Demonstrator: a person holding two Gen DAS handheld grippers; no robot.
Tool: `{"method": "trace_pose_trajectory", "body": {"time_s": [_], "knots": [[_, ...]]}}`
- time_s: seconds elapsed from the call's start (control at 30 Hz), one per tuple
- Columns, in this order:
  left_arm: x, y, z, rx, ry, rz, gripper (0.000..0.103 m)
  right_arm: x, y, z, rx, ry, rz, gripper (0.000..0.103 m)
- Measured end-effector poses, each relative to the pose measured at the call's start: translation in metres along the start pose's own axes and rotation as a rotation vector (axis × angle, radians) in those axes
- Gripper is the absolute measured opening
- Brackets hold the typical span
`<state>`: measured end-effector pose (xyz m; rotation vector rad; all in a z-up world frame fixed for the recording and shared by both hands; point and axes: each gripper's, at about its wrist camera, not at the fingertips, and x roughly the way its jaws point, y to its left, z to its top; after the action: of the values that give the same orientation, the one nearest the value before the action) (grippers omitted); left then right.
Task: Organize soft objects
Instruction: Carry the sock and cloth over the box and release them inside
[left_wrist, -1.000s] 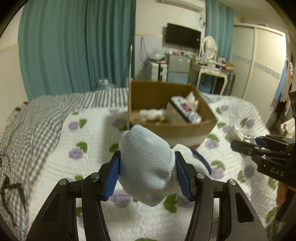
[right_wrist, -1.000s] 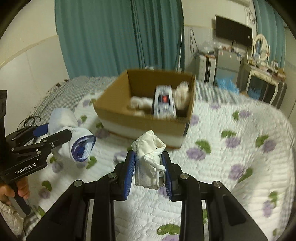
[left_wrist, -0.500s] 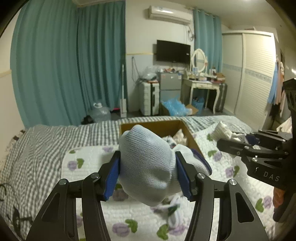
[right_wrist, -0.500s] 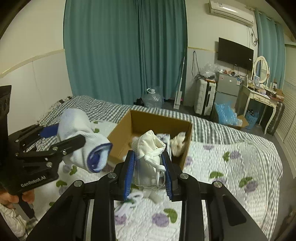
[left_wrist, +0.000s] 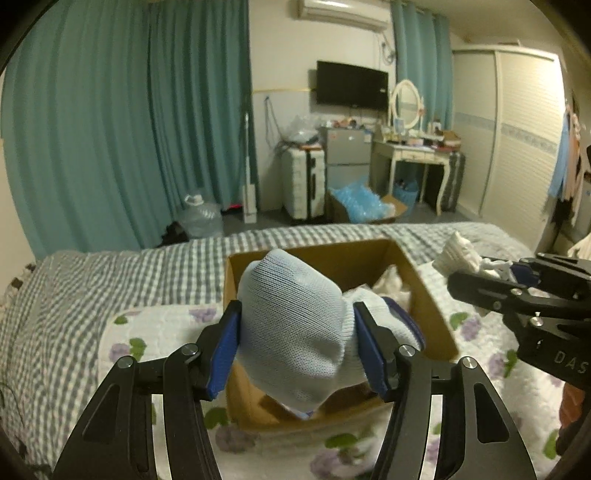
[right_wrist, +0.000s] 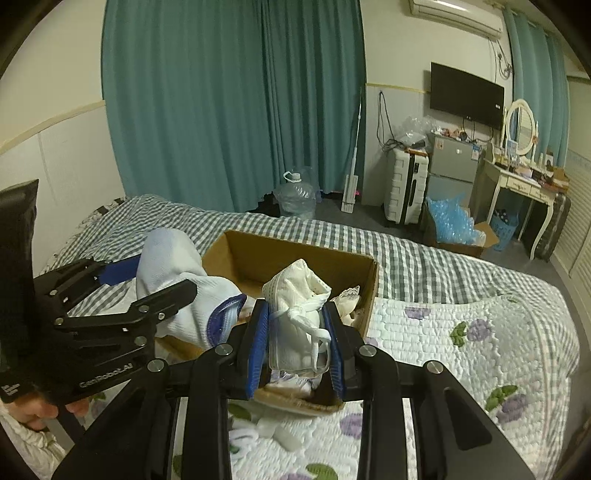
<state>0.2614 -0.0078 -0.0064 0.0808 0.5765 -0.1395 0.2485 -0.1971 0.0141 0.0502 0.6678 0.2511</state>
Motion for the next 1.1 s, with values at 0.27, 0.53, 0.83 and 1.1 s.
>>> {"method": "trace_pose_trajectory", "body": {"time_s": [0.27,0.53,0.83,1.1], "knots": [[0.043,0.008,-0.007,0.001,0.055,0.008,0.067,0.052,-0.016,-0.005,0.006,0.045,0.004,0.029],[0.042,0.015,0.0,-0.006,-0.022,0.007,0.088,0.089,-0.022,0.003,-0.002,0.047,-0.014,0.029],[0.028,0.024,0.001,-0.008,-0.07,0.055,0.088,0.109,-0.028,0.028,0.039,0.026,0.004,0.067],[-0.027,0.032,0.012,-0.056,-0.111,0.07,0.088,0.07,-0.034,0.041,0.131,-0.029,-0.026,0.085]]}}
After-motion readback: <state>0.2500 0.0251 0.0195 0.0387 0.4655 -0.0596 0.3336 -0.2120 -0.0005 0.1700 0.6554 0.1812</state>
